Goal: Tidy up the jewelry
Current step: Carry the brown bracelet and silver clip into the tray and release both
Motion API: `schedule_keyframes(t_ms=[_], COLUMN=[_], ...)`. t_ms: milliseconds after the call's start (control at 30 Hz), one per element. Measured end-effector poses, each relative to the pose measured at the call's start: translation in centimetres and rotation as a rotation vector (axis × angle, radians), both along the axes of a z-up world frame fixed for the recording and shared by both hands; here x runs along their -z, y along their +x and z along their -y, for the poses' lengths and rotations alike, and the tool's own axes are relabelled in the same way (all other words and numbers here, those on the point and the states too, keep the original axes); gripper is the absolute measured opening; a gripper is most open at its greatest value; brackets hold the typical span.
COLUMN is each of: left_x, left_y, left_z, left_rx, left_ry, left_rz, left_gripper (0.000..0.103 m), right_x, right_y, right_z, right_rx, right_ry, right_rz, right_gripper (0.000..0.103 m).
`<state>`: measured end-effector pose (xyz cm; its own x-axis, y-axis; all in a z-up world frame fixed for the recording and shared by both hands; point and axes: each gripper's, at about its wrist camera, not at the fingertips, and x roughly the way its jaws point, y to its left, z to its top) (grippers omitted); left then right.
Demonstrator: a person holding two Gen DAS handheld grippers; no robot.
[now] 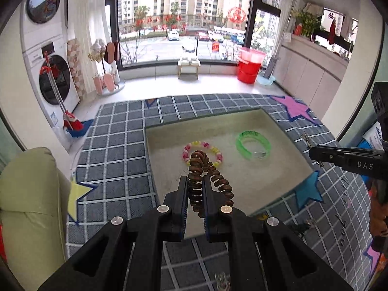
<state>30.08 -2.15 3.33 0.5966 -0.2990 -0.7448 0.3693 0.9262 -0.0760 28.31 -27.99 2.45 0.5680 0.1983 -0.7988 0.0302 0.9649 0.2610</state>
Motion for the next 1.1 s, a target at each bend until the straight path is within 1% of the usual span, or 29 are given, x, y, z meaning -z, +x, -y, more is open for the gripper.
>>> schedule_keyframes(t_ms=[167, 367, 567, 700, 767, 1000, 1067, 1100], left_x=[2.3, 5.0, 7.2, 8.4, 8.5, 8.4, 8.3, 8.1], left_y=[2.7, 5.0, 7.0, 7.3, 7.2, 6.8, 6.6, 6.5], left_z=[1.0, 1.9, 2.7, 3.1, 3.3, 4.0, 4.0, 3.9], left_rx=[-0.012, -0.025, -0.049, -0.061, -0.064, -0.064, -0.065, -0.066], left_ry=[0.022, 0.061, 0.088, 0.134, 0.142, 0.192, 0.198, 0.198], left_rz=[-0.048, -0.096, -0.126, -0.129, -0.11, -0.091, -0.085, -0.078], left_gripper=[0.025, 0.025, 0.025, 0.025, 0.025, 0.025, 0.025, 0.025], right_x=[2.5, 5.2, 6.6, 7.6, 7.9, 7.9, 7.8, 7.8], right_y=[2.5, 4.6, 6.2, 6.8, 6.7, 6.6, 6.4, 6.3], right_z=[0.7, 1.4, 2.2, 1.9, 1.7, 1.1, 1.0, 1.0], right_rx=[0.031, 0.071, 0.113, 0.114, 0.114, 0.103, 0.102, 0.102], right_ry=[-0.004, -0.027, -0.041, -0.07, -0.074, -0.114, -0.108, -0.102], right_rz=[-0.047, -0.1, -0.115, -0.13, -0.127, -0.121, -0.118, -0.116], right_gripper=[0.018, 0.018, 0.018, 0.018, 0.018, 0.019, 0.022, 0.026])
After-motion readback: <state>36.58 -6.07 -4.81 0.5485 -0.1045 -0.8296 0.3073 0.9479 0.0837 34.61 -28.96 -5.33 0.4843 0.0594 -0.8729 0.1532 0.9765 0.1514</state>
